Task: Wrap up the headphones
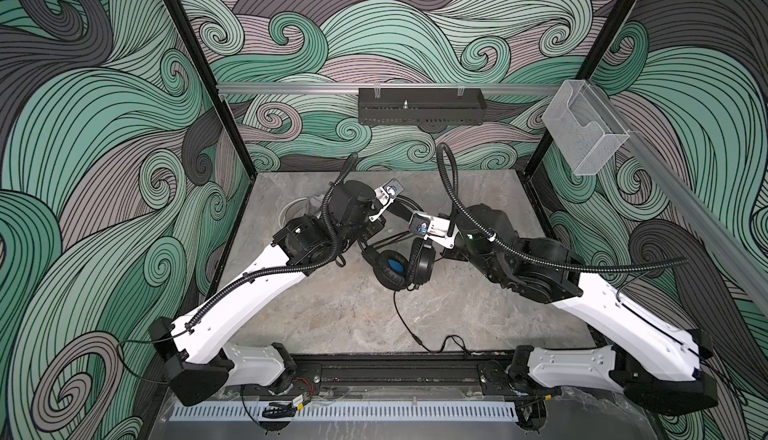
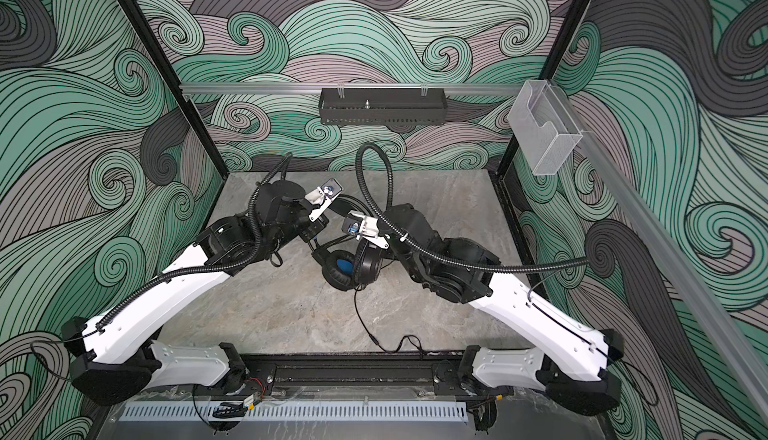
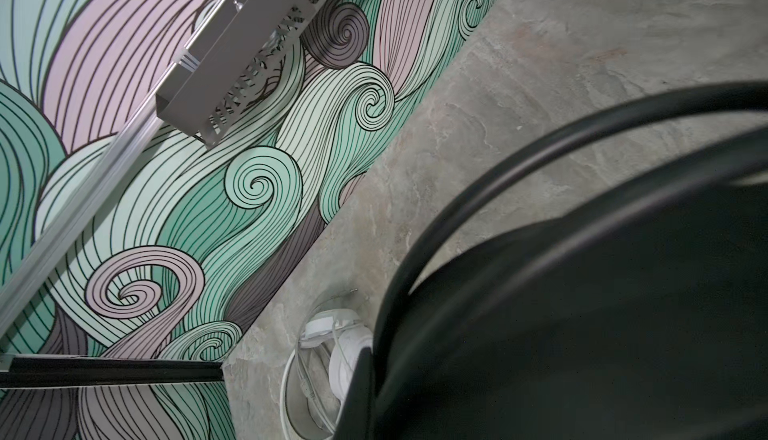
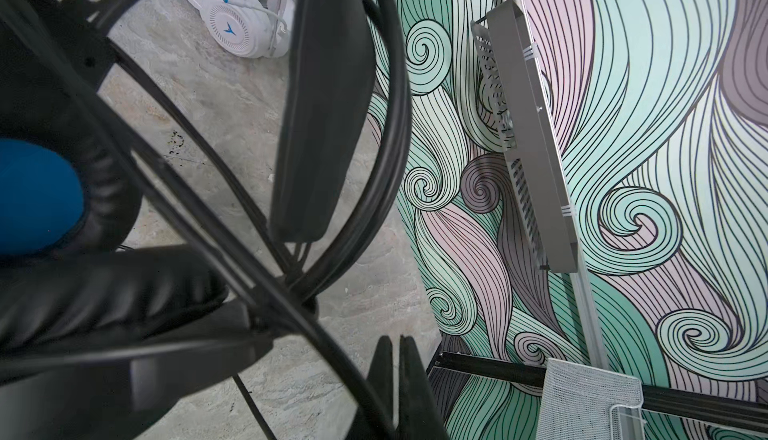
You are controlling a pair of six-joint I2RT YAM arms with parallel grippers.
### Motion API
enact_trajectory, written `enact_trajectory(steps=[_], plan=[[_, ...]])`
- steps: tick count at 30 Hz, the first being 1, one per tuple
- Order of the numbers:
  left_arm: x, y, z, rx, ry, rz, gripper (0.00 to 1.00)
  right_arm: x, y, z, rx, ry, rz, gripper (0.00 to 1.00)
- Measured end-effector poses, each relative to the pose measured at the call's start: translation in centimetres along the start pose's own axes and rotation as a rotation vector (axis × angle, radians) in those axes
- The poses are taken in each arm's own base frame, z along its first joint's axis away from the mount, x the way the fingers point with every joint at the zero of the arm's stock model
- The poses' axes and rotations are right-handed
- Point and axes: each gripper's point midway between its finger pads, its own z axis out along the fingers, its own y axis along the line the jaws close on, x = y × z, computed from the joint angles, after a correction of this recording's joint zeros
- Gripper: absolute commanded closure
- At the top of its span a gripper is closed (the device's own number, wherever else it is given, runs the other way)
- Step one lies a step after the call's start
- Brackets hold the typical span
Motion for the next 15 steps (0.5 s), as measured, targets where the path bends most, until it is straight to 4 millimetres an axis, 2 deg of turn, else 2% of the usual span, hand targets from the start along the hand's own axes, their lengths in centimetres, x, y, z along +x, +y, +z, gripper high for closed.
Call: enact_trajectory(steps=[6,10,15], plan=[[-0.1,0.3,-1.5,0.018,-0.026,-0.061,1.0,0.9,-0.3,0.5,-0.001,-0.006,0.061,1.0],[-0.8,0.4,-2.2,0.034,-0.051,-0.117,1.0,2.1,-0.7,0.9,-0.015,-0.032,0.166,0.95],[-2.2,1.0,-3.7,0.061,-0.093,-0.167,1.0,1.7,-1.9,1.2,-0.016,-0.124,0.289,0.88]])
